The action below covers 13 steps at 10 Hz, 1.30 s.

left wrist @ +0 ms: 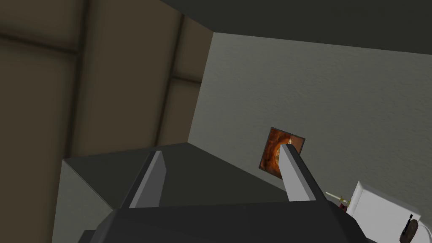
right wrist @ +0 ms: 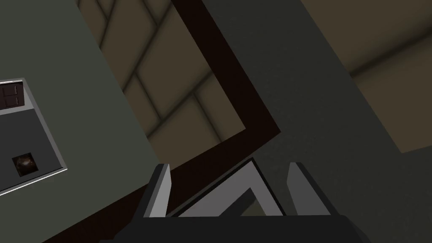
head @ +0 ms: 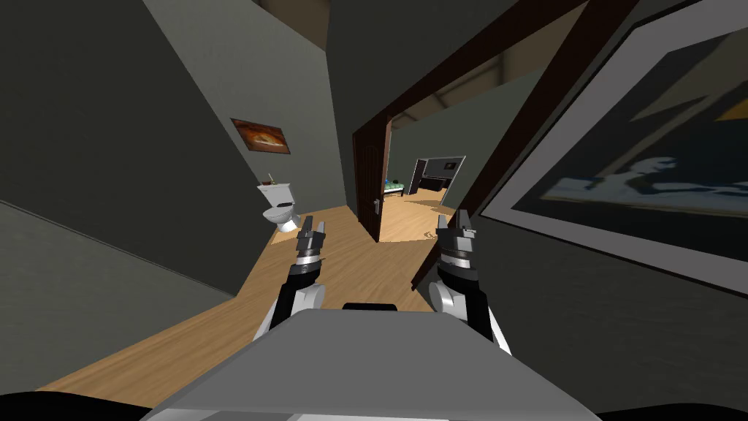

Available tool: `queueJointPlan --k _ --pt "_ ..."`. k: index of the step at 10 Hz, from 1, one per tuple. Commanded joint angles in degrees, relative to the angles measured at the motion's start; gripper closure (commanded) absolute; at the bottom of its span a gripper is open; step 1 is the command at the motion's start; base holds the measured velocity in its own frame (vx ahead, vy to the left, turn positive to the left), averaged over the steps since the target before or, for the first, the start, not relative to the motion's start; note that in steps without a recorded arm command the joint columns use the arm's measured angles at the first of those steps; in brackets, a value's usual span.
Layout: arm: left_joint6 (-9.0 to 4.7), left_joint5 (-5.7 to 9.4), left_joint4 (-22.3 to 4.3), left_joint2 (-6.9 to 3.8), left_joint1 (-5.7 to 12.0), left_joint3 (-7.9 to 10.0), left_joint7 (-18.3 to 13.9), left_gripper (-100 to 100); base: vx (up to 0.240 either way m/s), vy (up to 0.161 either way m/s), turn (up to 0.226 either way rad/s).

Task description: Push the door open

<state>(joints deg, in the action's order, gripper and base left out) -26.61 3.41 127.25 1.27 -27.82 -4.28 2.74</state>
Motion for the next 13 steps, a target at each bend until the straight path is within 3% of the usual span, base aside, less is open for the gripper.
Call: queueJointPlan --k 1,7,13 --pt "0.02 -0.17 -1.6 -0.71 1.00 -0.35 -0.3 -100 0.061 0.027 -0.058" --pt "0.11 -0.96 -9.1 -3.15 5.76 -2.03 -1.8 -100 0.129 0.058 -0.060" --pt "0.19 -1.77 -16.8 -4.74 10.60 -3.74 -3.3 -100 0.115 0.070 -0.060"
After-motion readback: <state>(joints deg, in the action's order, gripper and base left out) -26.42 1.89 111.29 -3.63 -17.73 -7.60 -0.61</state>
